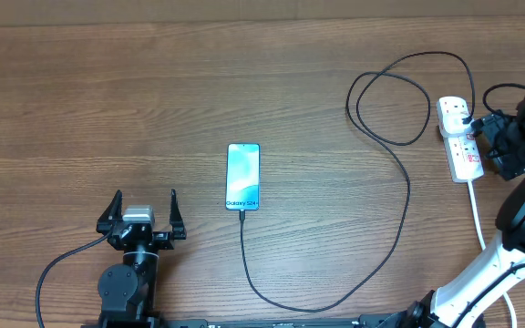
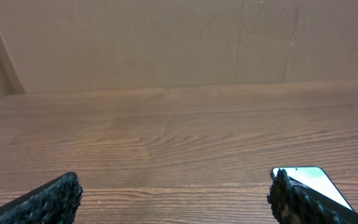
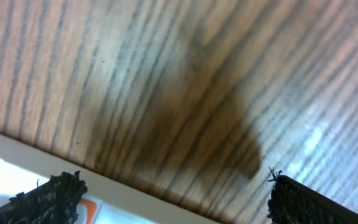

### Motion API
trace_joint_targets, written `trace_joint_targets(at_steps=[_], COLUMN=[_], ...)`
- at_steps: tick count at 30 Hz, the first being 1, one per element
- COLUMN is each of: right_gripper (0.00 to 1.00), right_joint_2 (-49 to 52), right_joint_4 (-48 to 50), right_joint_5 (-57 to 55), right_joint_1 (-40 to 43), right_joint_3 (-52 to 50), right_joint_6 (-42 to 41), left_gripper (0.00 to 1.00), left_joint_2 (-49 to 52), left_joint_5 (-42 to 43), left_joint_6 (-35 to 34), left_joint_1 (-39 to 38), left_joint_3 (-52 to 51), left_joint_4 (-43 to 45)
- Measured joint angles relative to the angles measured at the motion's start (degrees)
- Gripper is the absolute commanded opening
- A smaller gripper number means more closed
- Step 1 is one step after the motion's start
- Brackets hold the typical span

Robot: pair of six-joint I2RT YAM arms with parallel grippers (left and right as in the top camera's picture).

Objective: Plug charger to phone and switch on socket
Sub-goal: 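Press the orange switch down with the right gripper fingers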

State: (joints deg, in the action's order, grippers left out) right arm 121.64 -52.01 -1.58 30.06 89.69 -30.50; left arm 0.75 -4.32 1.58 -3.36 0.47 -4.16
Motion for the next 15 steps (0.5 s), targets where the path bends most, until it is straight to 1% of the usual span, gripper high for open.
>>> trace_joint_targets(at_steps=[6, 15], right_gripper=[1.00, 1.00], right_joint_2=[-0.20, -0.42], right_joint_4=[-0.50, -1.68], right_joint_5=[2.75, 3.48], right_joint_1=[0.68, 0.72], right_joint_3=[0.00, 0.20], right_joint_6=[3.69, 4.81], left_gripper=[1.00, 1.00], left_joint_2=[0.00, 0.00], left_joint_5=[0.00, 0.00], left_joint_6=[0.00, 0.00], left_joint_1=[0.00, 0.00], left_joint_3=[0.00, 0.00], left_joint_4=[0.02, 0.02])
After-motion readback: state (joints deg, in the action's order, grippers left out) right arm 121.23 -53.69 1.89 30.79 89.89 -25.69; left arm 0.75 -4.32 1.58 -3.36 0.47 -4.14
